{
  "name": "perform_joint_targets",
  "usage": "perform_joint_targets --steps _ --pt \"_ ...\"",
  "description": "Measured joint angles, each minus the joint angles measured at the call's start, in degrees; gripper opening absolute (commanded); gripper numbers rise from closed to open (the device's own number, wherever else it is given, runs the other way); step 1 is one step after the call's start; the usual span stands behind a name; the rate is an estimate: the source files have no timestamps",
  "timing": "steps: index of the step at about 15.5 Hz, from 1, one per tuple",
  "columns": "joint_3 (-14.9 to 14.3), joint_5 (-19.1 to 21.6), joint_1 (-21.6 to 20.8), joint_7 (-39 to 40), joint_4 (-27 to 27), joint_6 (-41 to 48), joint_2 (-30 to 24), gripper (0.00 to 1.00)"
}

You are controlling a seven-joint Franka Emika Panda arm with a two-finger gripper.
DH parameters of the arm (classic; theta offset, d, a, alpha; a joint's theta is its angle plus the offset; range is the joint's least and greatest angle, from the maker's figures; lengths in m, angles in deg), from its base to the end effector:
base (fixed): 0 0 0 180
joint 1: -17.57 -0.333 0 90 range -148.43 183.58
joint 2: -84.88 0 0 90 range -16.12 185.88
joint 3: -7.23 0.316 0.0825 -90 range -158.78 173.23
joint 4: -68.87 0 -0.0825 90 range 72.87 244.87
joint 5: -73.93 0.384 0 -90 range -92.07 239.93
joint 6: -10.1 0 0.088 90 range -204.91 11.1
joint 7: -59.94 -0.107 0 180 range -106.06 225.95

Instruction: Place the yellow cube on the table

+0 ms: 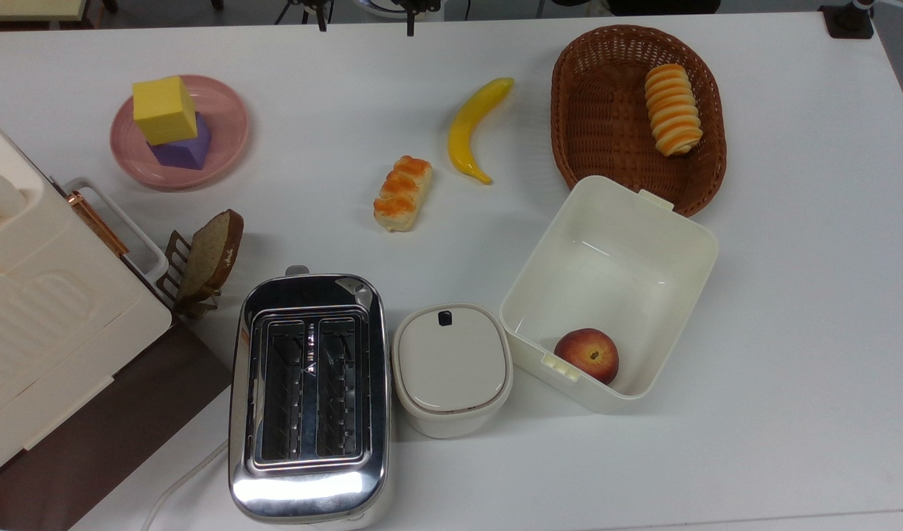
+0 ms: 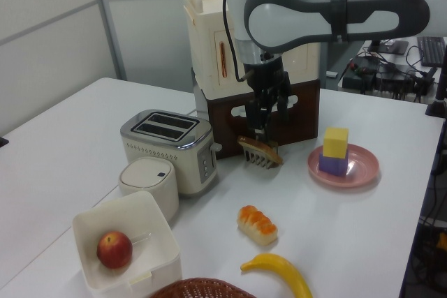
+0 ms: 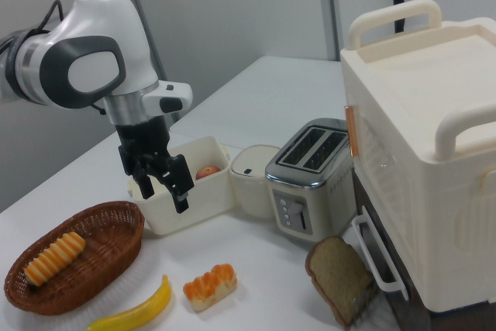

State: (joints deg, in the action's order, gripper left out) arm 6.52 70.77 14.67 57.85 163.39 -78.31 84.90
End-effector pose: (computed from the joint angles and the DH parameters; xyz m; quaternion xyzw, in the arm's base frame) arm 0.5478 0.0149 0.5852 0.9982 0.0016 -0.0524 0.0295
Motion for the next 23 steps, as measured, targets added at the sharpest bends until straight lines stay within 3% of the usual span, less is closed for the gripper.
perform_joint_targets --steps 23 --pt "-0.88 0.54 0.10 0.00 0.88 -0.87 1.38 1.00"
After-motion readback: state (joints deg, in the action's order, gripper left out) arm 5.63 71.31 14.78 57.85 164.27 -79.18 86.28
